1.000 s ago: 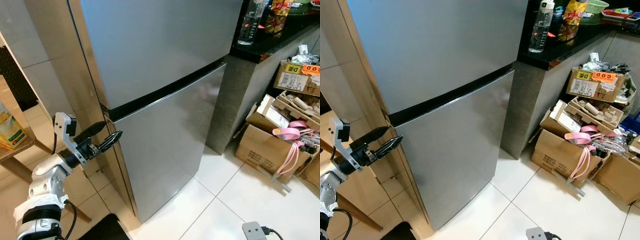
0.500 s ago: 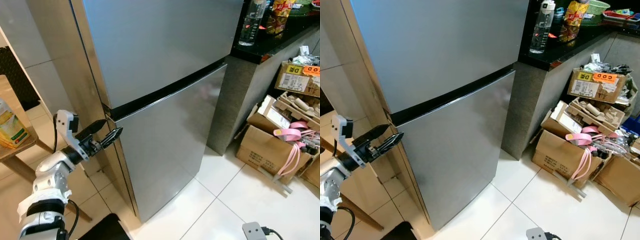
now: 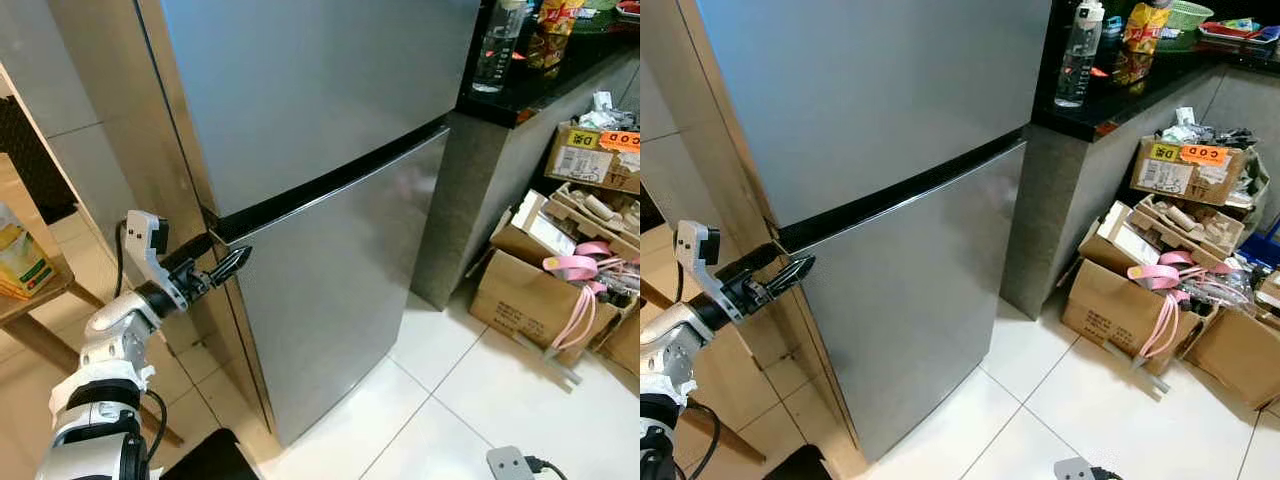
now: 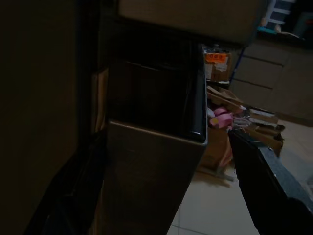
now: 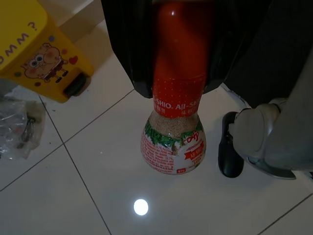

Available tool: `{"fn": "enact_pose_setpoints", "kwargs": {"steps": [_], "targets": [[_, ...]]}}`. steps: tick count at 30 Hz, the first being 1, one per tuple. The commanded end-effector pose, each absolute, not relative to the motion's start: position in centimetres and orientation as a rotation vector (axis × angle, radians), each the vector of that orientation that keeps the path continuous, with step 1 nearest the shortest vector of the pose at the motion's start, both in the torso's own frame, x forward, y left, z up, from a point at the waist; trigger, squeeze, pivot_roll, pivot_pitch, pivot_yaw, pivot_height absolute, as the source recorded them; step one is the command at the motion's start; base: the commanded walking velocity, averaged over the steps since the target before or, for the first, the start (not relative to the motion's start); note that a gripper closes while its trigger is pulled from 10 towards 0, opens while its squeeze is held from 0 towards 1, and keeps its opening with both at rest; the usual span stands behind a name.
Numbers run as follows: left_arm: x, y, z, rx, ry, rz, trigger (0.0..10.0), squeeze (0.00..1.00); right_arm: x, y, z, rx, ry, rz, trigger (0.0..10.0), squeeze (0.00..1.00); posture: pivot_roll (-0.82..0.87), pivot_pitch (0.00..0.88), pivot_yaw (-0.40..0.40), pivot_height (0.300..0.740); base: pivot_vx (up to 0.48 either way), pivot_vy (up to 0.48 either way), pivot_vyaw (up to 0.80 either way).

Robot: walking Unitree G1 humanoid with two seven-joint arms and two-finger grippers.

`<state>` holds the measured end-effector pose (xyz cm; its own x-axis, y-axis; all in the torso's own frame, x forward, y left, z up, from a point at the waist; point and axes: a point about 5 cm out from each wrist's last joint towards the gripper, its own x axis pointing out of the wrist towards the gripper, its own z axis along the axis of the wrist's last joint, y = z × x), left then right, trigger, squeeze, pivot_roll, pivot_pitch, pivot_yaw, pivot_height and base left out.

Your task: Restocking fridge

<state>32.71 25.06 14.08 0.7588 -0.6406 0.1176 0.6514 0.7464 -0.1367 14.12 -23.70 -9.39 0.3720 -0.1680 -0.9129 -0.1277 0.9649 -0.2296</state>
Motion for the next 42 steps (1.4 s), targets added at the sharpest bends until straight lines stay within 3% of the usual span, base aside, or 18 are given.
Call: {"fn": "enact_pose_setpoints", "kwargs": {"steps": [1,15,19,25,37,39,41,42], "targets": [[31.6,20.8,13.4,-0.174,-0.024,-1.054,10.0,0.00,14.4,-23.8,-9.3,-0.288,1.187,-0.029,10.0,0.00,-0.08,0.000,-0.001,0.740,0.000,0.000,0.00],[29.4,16.5,12.6,-0.209,0.004,-1.346,10.0,0.00,14.3,-23.7,-9.3,-0.283,1.188,-0.030,10.0,0.00,-0.07,0.000,-0.003,0.740,0.000,0.000,0.00],[26.8,13.1,13.5,-0.288,-0.032,-1.563,10.0,0.00,14.4,-23.6,-9.3,-0.283,1.189,-0.027,10.0,0.00,-0.07,0.000,-0.003,0.740,0.000,0.000,0.00],[24.8,11.5,14.2,-0.348,-0.040,-1.693,10.0,0.00,14.4,-23.6,-9.3,-0.285,1.189,-0.025,10.0,0.00,-0.07,0.000,-0.005,0.740,0.000,0.000,0.00],[25.7,15.8,7.5,-0.349,0.242,-1.309,10.0,0.00,14.3,-23.4,-9.4,-0.280,1.194,-0.018,10.0,0.00,-0.07,0.000,-0.001,0.740,0.000,0.000,0.00],[25.6,17.1,4.9,-0.340,0.348,-1.135,10.0,0.00,14.3,-23.3,-9.4,-0.278,1.194,-0.016,10.0,0.00,-0.07,0.000,-0.003,0.740,0.000,0.000,0.00],[25.6,17.1,4.9,-0.340,0.348,-1.135,10.0,0.00,14.3,-23.3,-9.4,-0.278,1.194,-0.016,10.0,0.00,-0.07,0.000,-0.003,0.740,0.000,0.000,0.00],[24.9,18.4,2.0,-0.322,0.461,-0.959,10.0,0.00,14.5,-23.1,-9.4,-0.268,1.188,-0.013,10.0,0.00,-0.07,0.000,-0.003,0.740,0.000,0.000,0.00]]}}
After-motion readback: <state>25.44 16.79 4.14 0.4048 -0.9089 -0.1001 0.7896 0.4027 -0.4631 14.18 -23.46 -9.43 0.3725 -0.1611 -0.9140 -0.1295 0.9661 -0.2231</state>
